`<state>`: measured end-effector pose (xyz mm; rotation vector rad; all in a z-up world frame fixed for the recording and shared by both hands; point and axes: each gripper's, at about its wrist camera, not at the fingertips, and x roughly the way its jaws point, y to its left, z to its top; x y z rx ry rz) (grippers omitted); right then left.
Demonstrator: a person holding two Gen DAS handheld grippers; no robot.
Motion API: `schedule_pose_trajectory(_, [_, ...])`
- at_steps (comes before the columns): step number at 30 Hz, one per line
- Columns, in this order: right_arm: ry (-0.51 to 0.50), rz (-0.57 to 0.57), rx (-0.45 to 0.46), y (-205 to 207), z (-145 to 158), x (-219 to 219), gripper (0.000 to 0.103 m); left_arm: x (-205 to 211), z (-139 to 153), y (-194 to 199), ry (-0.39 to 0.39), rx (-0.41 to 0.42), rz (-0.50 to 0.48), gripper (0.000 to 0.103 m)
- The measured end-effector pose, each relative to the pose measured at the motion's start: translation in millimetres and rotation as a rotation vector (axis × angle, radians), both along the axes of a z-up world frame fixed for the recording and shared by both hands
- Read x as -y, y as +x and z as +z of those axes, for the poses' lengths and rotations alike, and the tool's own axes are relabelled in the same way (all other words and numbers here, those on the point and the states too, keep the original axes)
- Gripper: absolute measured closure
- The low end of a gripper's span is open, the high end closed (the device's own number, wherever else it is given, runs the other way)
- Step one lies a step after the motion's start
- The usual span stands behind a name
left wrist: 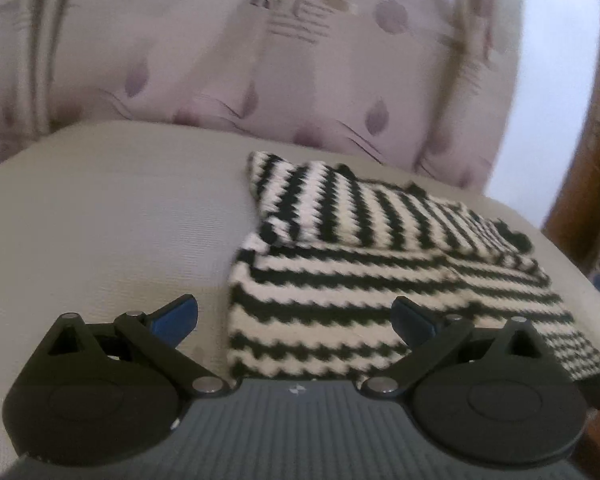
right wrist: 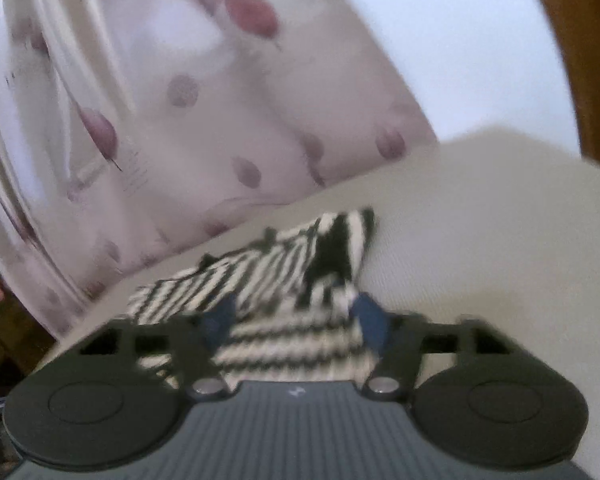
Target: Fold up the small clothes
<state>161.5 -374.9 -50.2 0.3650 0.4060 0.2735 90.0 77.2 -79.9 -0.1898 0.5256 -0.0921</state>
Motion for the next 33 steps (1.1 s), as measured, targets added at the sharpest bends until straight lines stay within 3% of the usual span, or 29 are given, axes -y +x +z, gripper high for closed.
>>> schedule_pose_trajectory(6, [-0.070,-0.027,-0.073,114.9,3.1,-9.0,0.043,-11.7,-6.2,14.8,-0.061,0.036,0.043,0.002])
schedule_pose_trajectory(11, [-0.149,0.010,-0.133,169.0,-19.7,-27.8,0.044,-10.8,-25.4,37.5,-0.049,-0.040,0.046,0.002])
schedule_pose_trajectory(12, [-0.159,0.040,-0.132,171.5,-24.4,-32.0,0.048,-10.3,-26.0,36.3,-0.037,-0.024,0.037,0.001])
schedule_pose_trajectory(14, [-0.218,0.081,-0.119,174.2,-28.5,-43.5,0.082,-10.9,-28.4,35.5,-0.035,-0.019,0.022,0.000])
schedule_pose_trajectory(15, [-0.250,0.071,-0.103,171.6,-28.4,-48.3,0.083,-11.9,-30.0,35.0,-0.036,-0.015,0.019,0.000])
schedule_pose_trajectory(18, [-0.225,0.046,0.025,160.0,-13.8,-48.6,0.086,-14.9,-32.3,33.3,-0.052,-0.003,0.015,0.000])
schedule_pose_trajectory(21, [-0.143,0.009,0.126,155.8,1.4,-39.6,0.086,-18.5,-34.1,30.0,-0.074,0.009,0.013,0.000])
schedule_pose_trajectory(22, [-0.137,0.005,0.109,162.4,-0.5,-36.9,0.086,-17.8,-33.9,31.6,-0.074,0.009,0.014,0.000])
schedule_pose_trajectory(24, [-0.138,-0.014,-0.024,185.0,-15.8,-30.2,0.083,-18.2,-34.0,31.1,-0.072,0.011,0.013,0.000])
schedule_pose_trajectory(26, [-0.064,-0.037,-0.126,195.4,-33.7,-16.6,0.083,-19.0,-33.8,30.7,-0.072,0.012,0.013,0.000])
schedule_pose_trajectory(29, [0.033,-0.051,-0.074,184.5,-31.3,1.5,0.083,-20.6,-33.5,29.7,-0.081,0.016,0.014,0.000])
schedule_pose_trajectory(33, [-0.016,-0.014,-0.046,179.8,-19.9,-2.1,0.083,-20.8,-33.7,29.5,-0.081,0.018,0.016,0.000])
